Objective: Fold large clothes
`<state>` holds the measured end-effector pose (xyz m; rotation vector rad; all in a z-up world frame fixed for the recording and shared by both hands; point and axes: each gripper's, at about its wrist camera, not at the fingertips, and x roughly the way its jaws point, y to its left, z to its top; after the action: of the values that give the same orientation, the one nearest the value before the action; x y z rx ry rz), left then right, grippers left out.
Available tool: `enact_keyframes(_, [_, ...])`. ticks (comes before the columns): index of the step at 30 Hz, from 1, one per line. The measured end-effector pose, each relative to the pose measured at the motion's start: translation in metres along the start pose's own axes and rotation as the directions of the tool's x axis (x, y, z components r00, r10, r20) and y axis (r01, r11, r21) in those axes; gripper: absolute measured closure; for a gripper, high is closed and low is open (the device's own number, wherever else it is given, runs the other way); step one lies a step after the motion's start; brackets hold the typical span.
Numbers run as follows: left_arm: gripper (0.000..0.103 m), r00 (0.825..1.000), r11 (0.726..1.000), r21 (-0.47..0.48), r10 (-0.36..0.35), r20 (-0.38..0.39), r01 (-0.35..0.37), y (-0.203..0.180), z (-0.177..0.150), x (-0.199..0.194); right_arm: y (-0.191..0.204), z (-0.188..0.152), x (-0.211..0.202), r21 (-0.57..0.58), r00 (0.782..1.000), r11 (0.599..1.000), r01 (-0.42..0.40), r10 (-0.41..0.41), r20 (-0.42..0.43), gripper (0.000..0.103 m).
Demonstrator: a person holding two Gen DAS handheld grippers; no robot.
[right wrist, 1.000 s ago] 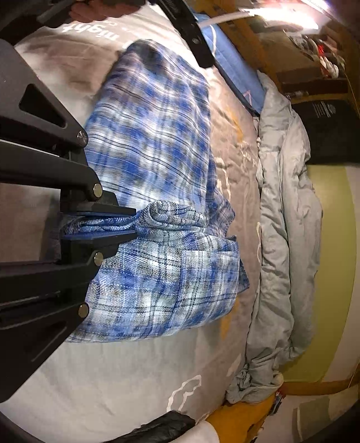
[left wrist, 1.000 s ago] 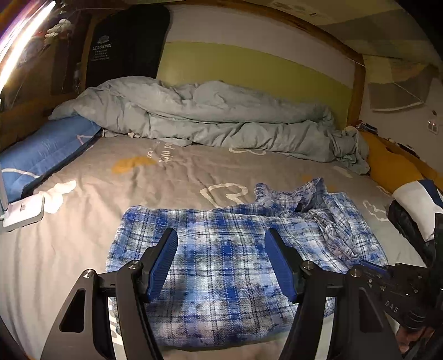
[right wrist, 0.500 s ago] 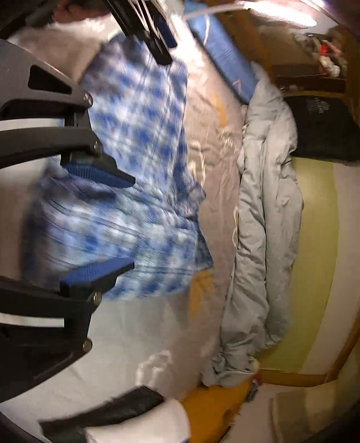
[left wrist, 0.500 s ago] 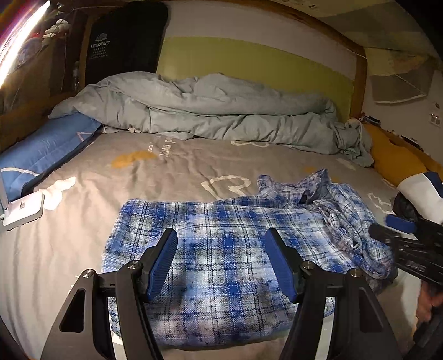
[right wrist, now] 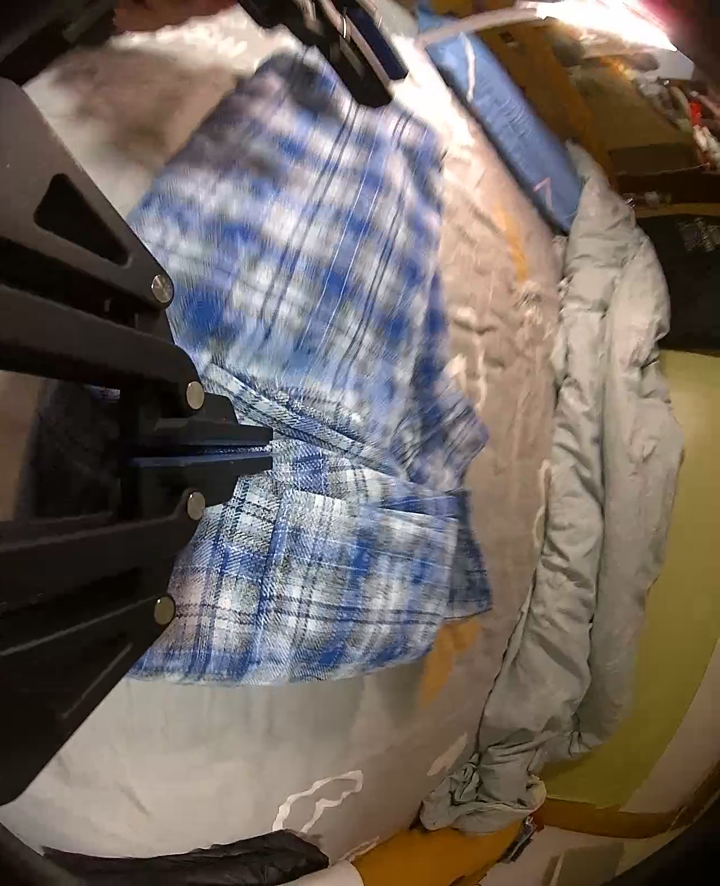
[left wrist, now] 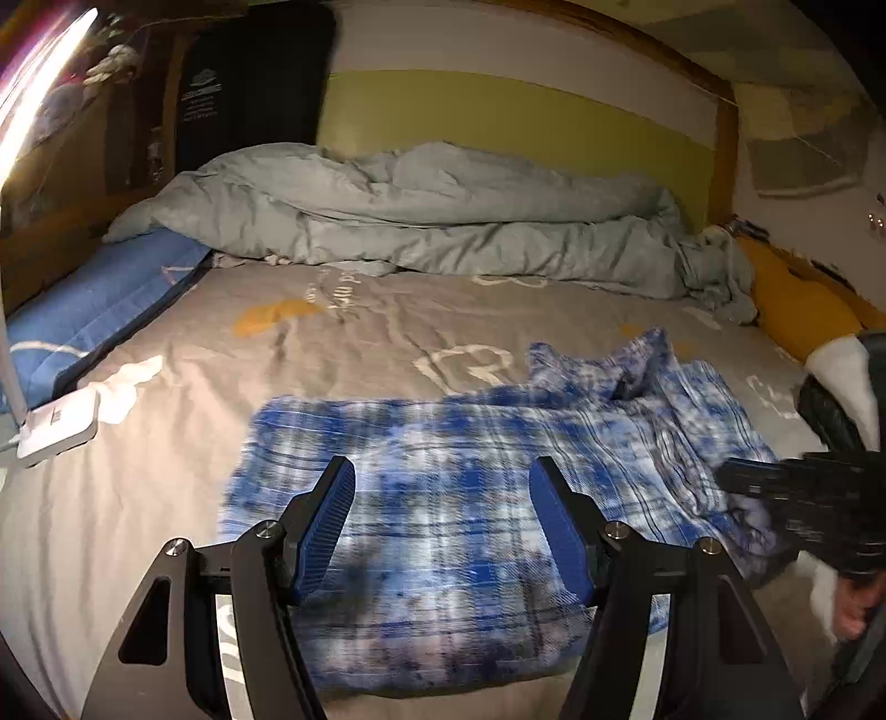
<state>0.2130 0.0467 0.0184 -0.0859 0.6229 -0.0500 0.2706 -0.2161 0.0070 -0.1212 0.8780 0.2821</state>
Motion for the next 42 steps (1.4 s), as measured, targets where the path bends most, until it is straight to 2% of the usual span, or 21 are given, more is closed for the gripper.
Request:
enact_keyframes(3, [0.035, 1.0, 0.999, -0.042, -0.005, 0.003, 0.005, 0.013, 0.007, -0.002, 0.003, 0.006, -0.03, -0.006, 0.998, 1.0, -0.024, 0.024, 0.05, 0.101])
enact_keyframes(6, [0.035, 1.0, 0.999, -0.047, 0.019, -0.002, -0.019, 0.019, 0.01, -0.002, 0.003, 0.009, -0.035, -0.01, 0.998, 0.999, -0.046, 0.047, 0.039, 0.101])
enact_keyframes(8, [0.035, 0.999, 0.997, -0.05, 0.05, -0.018, -0.051, 0.022, 0.011, 0.001, 0.002, 0.005, -0.024, -0.002, 0.998, 0.998, -0.056, 0.056, 0.011, 0.101])
enact_keyframes(12, [0.035, 0.996, 0.995, -0.067, 0.069, -0.061, -0.073, 0.032, 0.01, 0.01, 0.0, -0.013, 0.014, 0.045, 0.995, 0.996, -0.075, 0.077, -0.057, 0.101])
enact_keyframes(16, [0.021, 0.989, 0.991, -0.092, 0.082, -0.12, -0.093, 0.043, 0.005, 0.024, -0.001, -0.017, 0.015, 0.064, 0.994, 0.993, -0.098, 0.1, -0.036, 0.097])
enact_keyframes(17, [0.02, 0.988, 0.99, -0.105, 0.079, -0.132, -0.093, 0.045, 0.003, 0.028, -0.001, -0.016, 0.012, 0.064, 0.994, 0.993, -0.099, 0.101, -0.029, 0.097])
enact_keyframes(20, [0.02, 0.983, 0.987, -0.143, 0.052, -0.176, -0.077, 0.053, -0.002, 0.038, -0.002, -0.015, -0.002, 0.054, 0.994, 0.993, -0.103, 0.104, -0.014, 0.089])
enact_keyframes(25, [0.019, 0.969, 0.975, -0.209, 0.017, -0.247, -0.07, 0.067, -0.01, 0.055, -0.002, -0.016, -0.026, 0.047, 0.995, 0.994, -0.099, 0.097, 0.031, 0.065])
enact_keyframes(27, [0.019, 0.961, 0.968, -0.242, -0.008, -0.275, -0.061, 0.073, -0.013, 0.062, -0.002, -0.017, -0.034, 0.043, 0.995, 0.995, -0.092, 0.09, 0.047, 0.059])
enact_keyframes(29, [0.019, 0.955, 0.966, -0.25, -0.019, -0.295, -0.058, 0.075, -0.014, 0.066, -0.002, -0.017, -0.039, 0.031, 0.995, 0.997, -0.074, 0.072, 0.063, 0.058])
enact_keyframes(31, [0.019, 0.949, 0.971, -0.223, 0.012, -0.314, -0.086, 0.074, -0.015, 0.069, -0.005, -0.016, -0.042, 0.027, 0.996, 0.998, -0.051, 0.049, 0.078, 0.055])
enact_keyframes(33, [0.016, 0.944, 0.967, -0.193, 0.1, -0.315, -0.167, 0.076, -0.016, 0.066, -0.009, -0.015, -0.041, 0.038, 0.996, 0.999, -0.037, 0.034, 0.082, 0.055])
enact_keyframes(34, [0.016, 0.944, 0.964, -0.204, 0.102, -0.314, -0.172, 0.08, -0.017, 0.064, -0.012, -0.015, -0.04, 0.044, 0.996, 0.998, -0.037, 0.033, 0.079, 0.055])
enact_keyframes(38, [0.016, 0.943, 0.938, -0.331, -0.011, -0.333, -0.106, 0.104, -0.019, 0.061, -0.018, -0.017, -0.036, 0.059, 0.997, 0.998, -0.038, 0.034, 0.067, 0.055])
enact_keyframes(42, [0.016, 0.926, 0.924, -0.38, -0.116, -0.36, -0.032, 0.113, -0.024, 0.072, -0.014, -0.017, -0.034, 0.053, 0.997, 0.998, -0.035, 0.032, 0.066, 0.055])
